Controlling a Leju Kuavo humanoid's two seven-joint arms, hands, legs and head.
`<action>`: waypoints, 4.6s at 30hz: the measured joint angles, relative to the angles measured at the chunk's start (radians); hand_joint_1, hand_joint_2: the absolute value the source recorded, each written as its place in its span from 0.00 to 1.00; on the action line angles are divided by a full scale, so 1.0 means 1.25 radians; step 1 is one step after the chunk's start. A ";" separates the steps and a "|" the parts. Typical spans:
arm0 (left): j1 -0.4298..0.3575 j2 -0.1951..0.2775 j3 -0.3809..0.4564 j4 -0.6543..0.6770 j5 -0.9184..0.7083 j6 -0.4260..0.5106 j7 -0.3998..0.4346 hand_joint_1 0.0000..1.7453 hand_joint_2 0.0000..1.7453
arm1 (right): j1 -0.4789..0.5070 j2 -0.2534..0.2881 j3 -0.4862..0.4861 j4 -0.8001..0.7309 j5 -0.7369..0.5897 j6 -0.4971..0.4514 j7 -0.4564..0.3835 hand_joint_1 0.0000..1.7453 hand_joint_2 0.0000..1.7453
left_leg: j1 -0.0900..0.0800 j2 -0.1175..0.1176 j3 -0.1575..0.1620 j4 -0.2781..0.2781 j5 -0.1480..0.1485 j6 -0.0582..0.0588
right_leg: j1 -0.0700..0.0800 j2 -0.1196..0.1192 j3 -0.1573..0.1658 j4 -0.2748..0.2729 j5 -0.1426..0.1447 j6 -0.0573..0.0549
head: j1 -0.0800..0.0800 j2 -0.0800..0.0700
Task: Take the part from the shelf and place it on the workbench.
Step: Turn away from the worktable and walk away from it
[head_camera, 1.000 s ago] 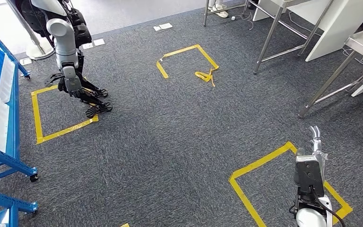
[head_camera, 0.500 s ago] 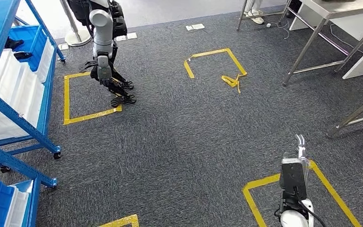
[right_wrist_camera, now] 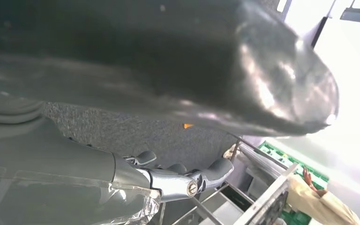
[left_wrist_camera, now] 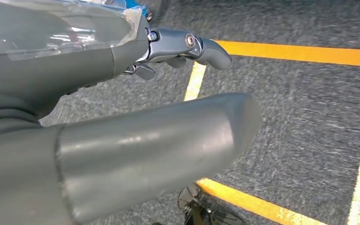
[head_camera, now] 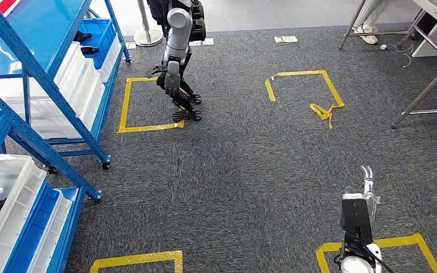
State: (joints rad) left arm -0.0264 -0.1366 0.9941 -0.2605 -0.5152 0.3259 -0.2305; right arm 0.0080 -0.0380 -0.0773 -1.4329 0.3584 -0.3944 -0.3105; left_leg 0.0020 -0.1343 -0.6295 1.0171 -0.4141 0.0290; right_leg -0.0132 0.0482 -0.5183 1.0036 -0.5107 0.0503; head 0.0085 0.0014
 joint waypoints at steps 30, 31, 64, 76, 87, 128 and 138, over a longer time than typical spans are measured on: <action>0.008 -0.010 0.008 -0.021 -0.041 -0.014 -0.012 0.00 0.00 | 0.036 0.005 -0.020 -0.025 0.018 -0.008 0.010 0.00 0.00 | 0.000 -0.006 0.013 0.008 -0.020 0.002 | -0.004 0.010 -0.004 0.009 -0.005 0.005 | 0.001 0.000; 0.009 -0.010 0.009 -0.021 -0.042 -0.014 -0.012 0.00 0.00 | 0.037 0.005 -0.021 -0.028 0.019 -0.008 0.011 0.00 0.00 | 0.002 -0.014 0.011 0.006 -0.017 -0.003 | -0.003 0.001 -0.003 0.007 -0.002 0.000 | 0.001 0.000; -0.004 -0.024 0.039 -0.054 -0.069 0.003 -0.005 0.00 0.00 | -0.005 0.015 -0.026 -0.028 0.064 0.014 0.017 0.00 0.00 | 0.007 0.004 0.009 0.002 -0.015 -0.017 | -0.012 -0.011 0.000 0.006 0.002 -0.008 | 0.003 0.000; -0.011 -0.025 0.046 -0.065 -0.095 -0.004 -0.004 0.00 0.00 | -0.013 0.019 -0.033 -0.028 0.091 0.020 0.025 0.00 0.00 | -0.009 0.168 0.029 0.008 -0.036 -0.002 | 0.010 -0.135 0.003 0.005 -0.004 -0.028 | -0.006 0.000; -0.018 -0.029 0.056 -0.067 -0.111 -0.003 -0.001 0.00 0.00 | -0.023 0.023 -0.043 -0.029 0.119 0.023 0.038 0.00 0.00 | 0.002 0.055 0.029 -0.017 -0.013 0.022 | 0.000 -0.040 -0.102 0.218 -0.083 -0.001 | -0.001 0.000; -0.020 -0.029 0.079 -0.072 -0.135 -0.006 0.007 0.00 0.00 | -0.073 0.032 -0.052 0.000 0.159 0.048 0.042 0.00 0.00 | 0.004 0.028 0.004 0.022 -0.032 -0.016 | -0.012 -0.031 -0.022 0.010 0.019 -0.016 | -0.009 0.000; -0.026 -0.025 0.087 -0.069 -0.138 -0.005 0.004 0.00 0.00 | -0.085 0.031 -0.051 0.010 0.162 0.047 0.041 0.00 0.00 | -0.005 0.161 0.015 0.026 -0.033 -0.004 | 0.005 -0.134 -0.016 0.009 0.011 -0.028 | -0.018 0.000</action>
State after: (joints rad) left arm -0.0590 -0.1679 1.1023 -0.3470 -0.6876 0.3193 -0.2256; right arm -0.0983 0.0010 -0.1416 -1.4201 0.5604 -0.3353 -0.2599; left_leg -0.0043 0.0668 -0.6112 1.0501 -0.4558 0.0237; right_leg -0.0068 -0.1193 -0.5389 1.0146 -0.4968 0.0153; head -0.0139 0.0013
